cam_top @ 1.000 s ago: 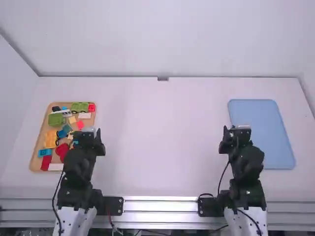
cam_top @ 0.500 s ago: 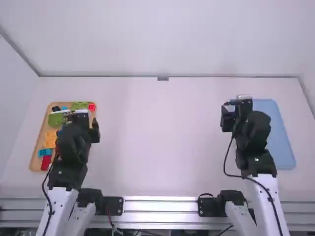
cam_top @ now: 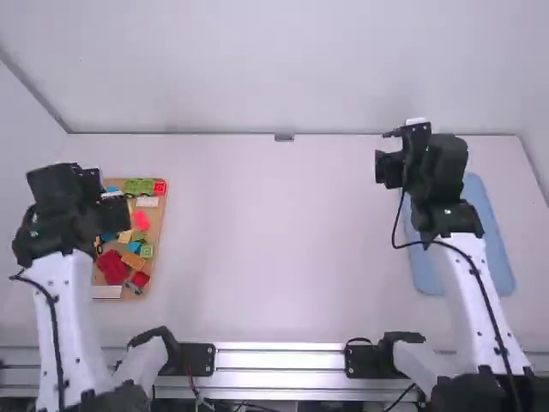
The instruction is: Assemble lego blocks to make yellow taxi
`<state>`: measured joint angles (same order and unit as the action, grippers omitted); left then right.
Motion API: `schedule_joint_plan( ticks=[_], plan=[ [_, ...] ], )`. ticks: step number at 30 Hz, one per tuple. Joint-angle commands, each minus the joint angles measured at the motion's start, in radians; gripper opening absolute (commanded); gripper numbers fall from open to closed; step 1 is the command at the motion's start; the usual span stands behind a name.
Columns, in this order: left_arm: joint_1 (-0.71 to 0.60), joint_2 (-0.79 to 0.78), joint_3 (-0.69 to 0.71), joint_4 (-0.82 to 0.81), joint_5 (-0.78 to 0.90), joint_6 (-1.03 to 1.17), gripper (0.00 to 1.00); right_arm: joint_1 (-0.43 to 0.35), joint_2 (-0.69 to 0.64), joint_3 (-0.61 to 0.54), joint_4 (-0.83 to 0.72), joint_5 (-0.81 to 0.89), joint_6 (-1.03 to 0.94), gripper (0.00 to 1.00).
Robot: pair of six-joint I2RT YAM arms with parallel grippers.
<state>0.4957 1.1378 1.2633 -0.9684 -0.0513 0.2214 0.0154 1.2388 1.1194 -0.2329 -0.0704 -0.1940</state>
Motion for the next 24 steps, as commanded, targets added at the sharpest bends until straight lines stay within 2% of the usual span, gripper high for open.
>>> schedule_joint_plan(
  ticks=[1,2,4,9,12,15,19,24],
  plan=[
    [0.083,0.122,0.119,-0.061,0.010,0.101,0.88,0.009,0.052,0.078,0.008,-0.010,-0.018,0.88],
    [0.092,0.137,0.130,-0.073,0.011,0.108,0.89,0.008,0.057,0.083,0.011,-0.010,-0.019,0.88],
    [0.170,0.272,0.227,-0.178,0.009,0.194,0.92,0.008,0.102,0.124,0.011,-0.012,-0.027,0.91],
    [0.268,0.465,0.327,-0.240,0.009,0.308,0.95,0.009,0.153,0.172,0.002,-0.016,-0.035,0.95],
    [0.332,0.604,0.355,-0.232,-0.005,0.346,0.97,0.010,0.182,0.199,-0.003,-0.017,-0.039,0.97],
    [0.366,0.713,0.358,-0.174,-0.087,0.354,0.99,0.013,0.197,0.213,-0.006,-0.019,-0.042,0.97],
    [0.366,0.792,0.351,-0.070,-0.159,0.366,0.99,0.011,0.200,0.216,-0.006,-0.018,-0.042,0.98],
    [0.367,0.824,0.347,-0.050,-0.037,0.473,0.99,0.011,0.200,0.215,-0.006,-0.018,-0.042,0.98]
  ],
)
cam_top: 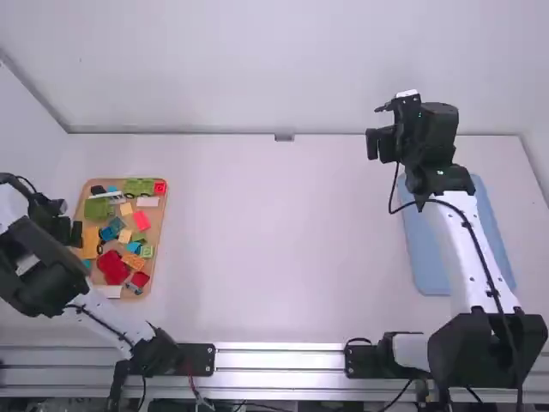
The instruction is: Assemble lego blocks to make yellow taxi
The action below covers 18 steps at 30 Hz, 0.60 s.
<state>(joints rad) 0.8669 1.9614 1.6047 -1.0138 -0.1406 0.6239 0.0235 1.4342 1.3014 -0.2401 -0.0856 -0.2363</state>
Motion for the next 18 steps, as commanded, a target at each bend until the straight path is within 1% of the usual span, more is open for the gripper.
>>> schedule_joint_plan(
  ticks=[1,3,8,18],
  plan=[
    [-0.003,0.003,0.002,0.003,0.105,0.089,0.99,0.004,0.005,0.034,-0.001,-0.003,0.000,0.98],
    [-0.003,0.003,-0.015,0.032,0.154,0.089,0.99,0.004,0.005,0.033,-0.006,-0.003,0.000,0.98],
    [-0.004,0.003,-0.085,0.124,0.160,0.051,0.99,0.003,0.005,0.033,-0.011,-0.003,0.000,0.98],
    [-0.004,0.003,-0.222,0.220,0.152,0.044,0.99,0.004,0.005,0.033,-0.006,-0.004,0.000,0.98]
  ],
)
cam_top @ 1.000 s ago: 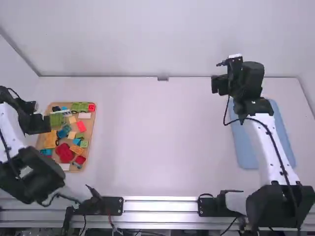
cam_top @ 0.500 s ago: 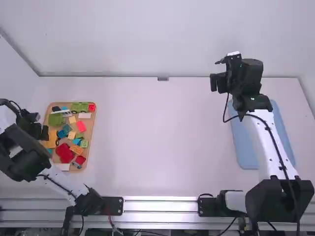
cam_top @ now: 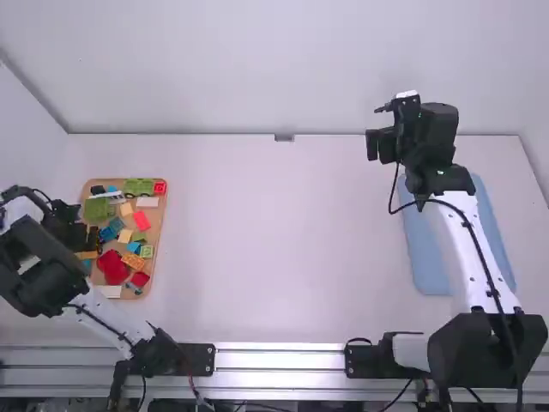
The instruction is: Assemble lego blocks to make yellow taxi
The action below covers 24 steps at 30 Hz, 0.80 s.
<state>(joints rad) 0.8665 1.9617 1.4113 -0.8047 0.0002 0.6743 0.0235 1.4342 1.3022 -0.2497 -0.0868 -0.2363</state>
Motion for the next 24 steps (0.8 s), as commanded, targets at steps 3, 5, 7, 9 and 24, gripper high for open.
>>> schedule_joint_plan(
  ticks=[3,5,7,9,24],
  plan=[
    [-0.003,0.003,-0.066,0.060,0.010,-0.012,1.00,0.005,0.005,0.032,0.003,-0.007,0.003,0.98],
    [-0.002,0.003,-0.076,0.086,0.008,-0.029,0.99,0.004,0.005,0.032,0.004,-0.026,0.003,0.98],
    [-0.003,0.003,-0.079,0.104,0.011,-0.042,0.85,0.003,0.005,0.032,0.004,-0.048,0.003,0.98],
    [-0.002,0.003,-0.079,0.106,0.011,-0.042,0.78,0.004,0.005,0.032,0.005,-0.048,0.003,0.99],
    [-0.002,0.003,-0.143,0.214,0.042,-0.043,0.80,0.004,0.005,0.032,0.003,-0.048,0.000,0.98]
  ],
)
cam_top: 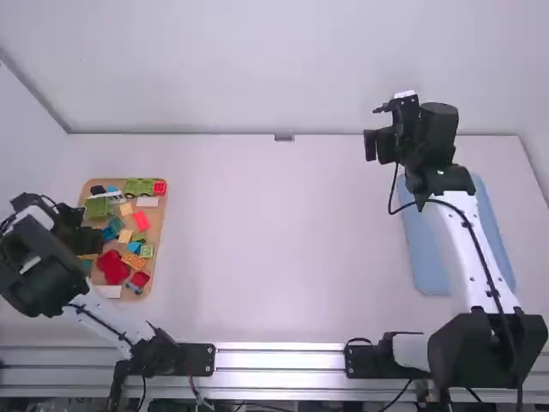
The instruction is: Assemble lego blocks to make yellow taxi
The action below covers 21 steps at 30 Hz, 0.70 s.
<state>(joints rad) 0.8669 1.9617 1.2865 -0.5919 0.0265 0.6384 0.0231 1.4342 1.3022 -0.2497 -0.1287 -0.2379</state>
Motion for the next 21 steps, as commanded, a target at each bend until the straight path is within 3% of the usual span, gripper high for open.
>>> schedule_joint_plan(
  ticks=[1,21],
  plan=[
    [-0.003,0.003,-0.021,0.006,0.016,-0.006,0.79,0.004,0.005,0.032,0.003,-0.006,0.002,0.98],
    [-0.003,0.040,-0.034,0.066,0.057,-0.005,0.77,0.004,0.005,0.032,-0.002,-0.006,0.002,0.98]
  ],
)
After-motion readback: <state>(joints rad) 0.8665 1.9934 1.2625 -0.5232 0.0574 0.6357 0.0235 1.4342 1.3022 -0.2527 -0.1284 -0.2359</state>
